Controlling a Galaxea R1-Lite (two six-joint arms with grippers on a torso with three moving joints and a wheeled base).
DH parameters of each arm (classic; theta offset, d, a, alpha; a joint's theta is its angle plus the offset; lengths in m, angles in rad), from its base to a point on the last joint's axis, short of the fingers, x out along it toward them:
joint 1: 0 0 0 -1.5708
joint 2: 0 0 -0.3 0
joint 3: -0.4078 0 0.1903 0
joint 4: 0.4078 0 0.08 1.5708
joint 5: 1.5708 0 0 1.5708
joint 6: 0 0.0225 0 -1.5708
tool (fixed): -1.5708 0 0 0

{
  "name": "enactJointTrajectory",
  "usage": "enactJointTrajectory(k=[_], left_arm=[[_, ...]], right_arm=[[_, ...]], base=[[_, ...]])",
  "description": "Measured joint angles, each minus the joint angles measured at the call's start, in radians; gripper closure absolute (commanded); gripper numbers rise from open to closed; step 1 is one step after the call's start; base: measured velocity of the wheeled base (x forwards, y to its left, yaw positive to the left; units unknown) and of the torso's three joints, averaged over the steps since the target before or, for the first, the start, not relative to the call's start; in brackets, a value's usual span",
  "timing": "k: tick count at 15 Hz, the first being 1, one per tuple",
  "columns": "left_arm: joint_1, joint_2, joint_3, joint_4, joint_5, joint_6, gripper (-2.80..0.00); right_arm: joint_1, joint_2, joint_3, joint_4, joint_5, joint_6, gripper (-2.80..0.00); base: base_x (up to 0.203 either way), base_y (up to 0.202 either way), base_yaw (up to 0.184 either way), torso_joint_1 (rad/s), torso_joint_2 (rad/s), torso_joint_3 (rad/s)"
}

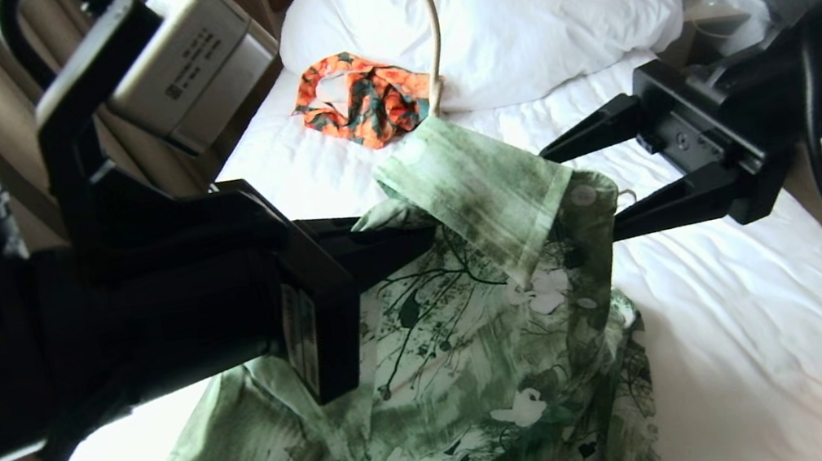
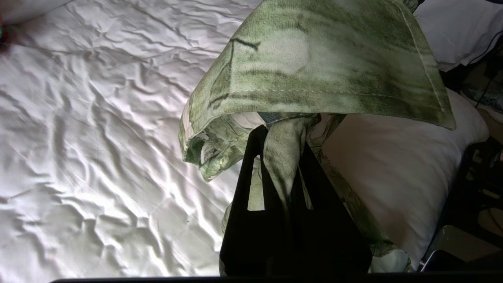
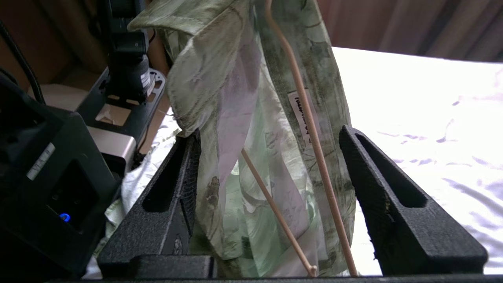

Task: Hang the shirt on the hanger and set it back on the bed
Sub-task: Hook the other side of the shirt onto the hanger

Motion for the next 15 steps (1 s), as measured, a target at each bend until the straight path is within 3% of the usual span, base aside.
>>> enactJointTrajectory(k=[4, 7, 9, 13, 14, 15], left_arm=[[-0.031, -0.010, -0.047, 0.000, 0.004, -0.079, 0.00], [-0.063, -0.024, -0.058, 0.002, 0.012, -0.086, 0.00], [-0.072, -0.028, -0.060, 0.002, 0.033, -0.097, 0.00], [-0.073, -0.049, -0.058, 0.002, 0.040, -0.128, 0.00], [-0.072, -0.059, -0.057, 0.002, 0.042, -0.129, 0.00], [-0.070, -0.067, -0.056, 0.002, 0.042, -0.130, 0.00]], right_arm=[[-0.051, -0.106, -0.001, -0.012, -0.122, 0.360, -2.80], [-0.090, -0.152, 0.018, -0.009, -0.191, 0.550, -2.80], [-0.096, -0.168, 0.018, 0.011, -0.204, 0.606, -2.80], [-0.101, -0.175, 0.014, 0.197, -0.364, 0.615, -2.80], [-0.102, -0.185, 0.016, 0.260, -0.381, 0.616, 0.00], [-0.104, -0.197, 0.019, 0.318, -0.387, 0.616, 0.00]], base=[[0.000, 0.000, 0.000, 0.000, 0.00, 0.000], [0.000, 0.000, 0.000, 0.000, 0.00, 0.000], [0.000, 0.000, 0.000, 0.000, 0.00, 0.000], [0.000, 0.000, 0.000, 0.000, 0.00, 0.000], [0.000, 0.000, 0.000, 0.000, 0.00, 0.000], [0.000, 0.000, 0.000, 0.000, 0.00, 0.000]])
